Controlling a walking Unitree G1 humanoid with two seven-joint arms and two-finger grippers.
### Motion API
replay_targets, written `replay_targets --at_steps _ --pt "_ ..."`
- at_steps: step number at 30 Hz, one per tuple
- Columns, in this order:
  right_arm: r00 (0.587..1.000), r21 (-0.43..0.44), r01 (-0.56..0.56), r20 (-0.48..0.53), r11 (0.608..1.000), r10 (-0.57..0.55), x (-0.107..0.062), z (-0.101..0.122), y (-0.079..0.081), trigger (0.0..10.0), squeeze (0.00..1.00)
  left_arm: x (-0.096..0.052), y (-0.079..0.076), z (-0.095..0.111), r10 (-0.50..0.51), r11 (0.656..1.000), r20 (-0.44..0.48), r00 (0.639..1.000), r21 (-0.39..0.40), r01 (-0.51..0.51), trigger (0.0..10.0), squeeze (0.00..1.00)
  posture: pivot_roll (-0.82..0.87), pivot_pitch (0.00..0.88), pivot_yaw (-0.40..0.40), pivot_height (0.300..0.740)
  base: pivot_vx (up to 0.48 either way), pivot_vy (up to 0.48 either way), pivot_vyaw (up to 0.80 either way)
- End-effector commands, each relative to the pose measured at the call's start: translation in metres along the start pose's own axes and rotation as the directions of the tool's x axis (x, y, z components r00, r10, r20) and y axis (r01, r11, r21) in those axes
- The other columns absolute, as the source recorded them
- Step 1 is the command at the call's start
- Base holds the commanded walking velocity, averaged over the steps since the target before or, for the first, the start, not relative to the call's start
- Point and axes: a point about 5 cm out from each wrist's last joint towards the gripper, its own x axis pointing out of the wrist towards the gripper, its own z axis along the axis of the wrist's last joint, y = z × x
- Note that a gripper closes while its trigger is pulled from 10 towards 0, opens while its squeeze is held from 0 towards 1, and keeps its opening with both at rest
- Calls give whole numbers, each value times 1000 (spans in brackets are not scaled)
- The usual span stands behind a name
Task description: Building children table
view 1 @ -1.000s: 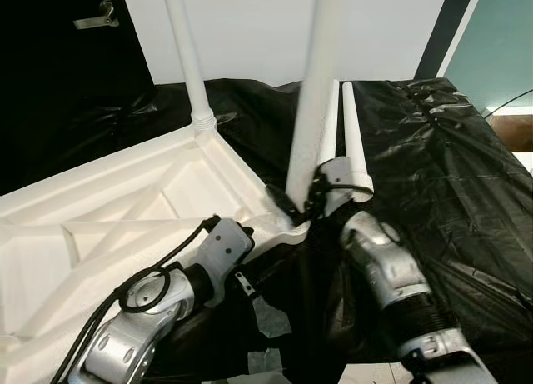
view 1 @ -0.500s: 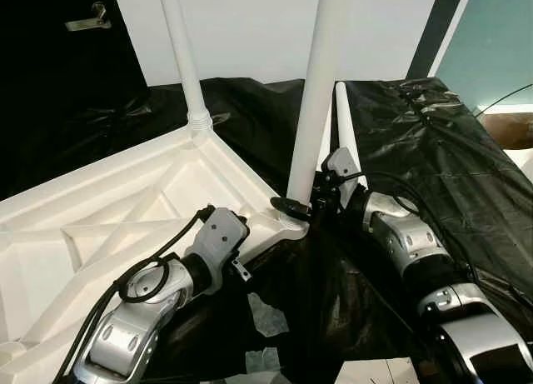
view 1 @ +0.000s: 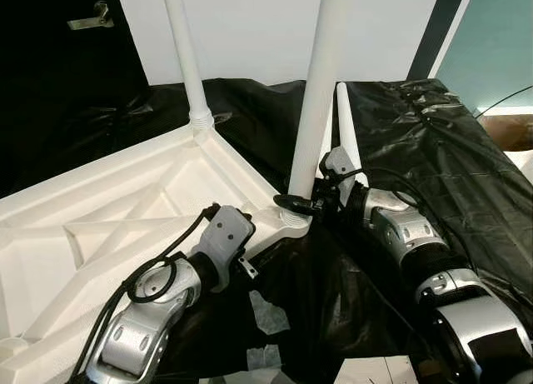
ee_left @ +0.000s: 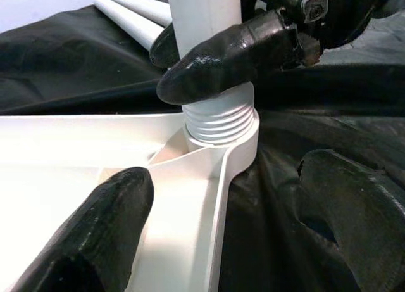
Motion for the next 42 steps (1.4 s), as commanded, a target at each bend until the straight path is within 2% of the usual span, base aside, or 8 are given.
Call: replay_targets --at_steps 1,27,28,33,34,36,39,42 --pt "998 24 57 -7 998 -56 1 -5 1 0 0 0 14 -2 235 972 -4 972 8 -235 10000 0 146 34 -28 740 0 0 0" --pt "824 222 555 -18 802 -566 27 -16 40 0 0 17 27 -5 379 925 -15 925 -32 -379 10000 0 104 17 5 740 0 0 0" --pt "825 223 553 -14 803 -564 26 -15 40 3961 0 17 28 -5 383 923 -15 923 -26 -384 10000 0 106 21 6 740 0 0 0" --pt "822 223 557 -16 800 -569 26 -14 41 3961 0 17 29 -5 387 922 -15 922 -22 -387 10000 0 106 21 6 740 0 0 0" --pt "817 216 561 9 799 -576 23 -9 41 10000 0 15 32 -5 395 918 -17 918 -17 -395 10000 0 109 36 10 740 0 0 0" --pt "815 214 562 19 799 -579 21 -8 40 10000 0 14 32 -5 398 917 -19 917 -15 -398 10000 0 109 36 10 740 0 0 0" --pt "825 198 545 46 815 -563 15 -7 37 10000 1000 12 30 -5 385 923 -6 923 -20 -385 10000 0 100 37 17 740 0 0 0" --pt "833 195 531 57 825 -550 12 -6 36 10000 1000 13 28 -5 373 928 -1 928 -24 -372 10000 0 98 40 17 740 0 0 0"
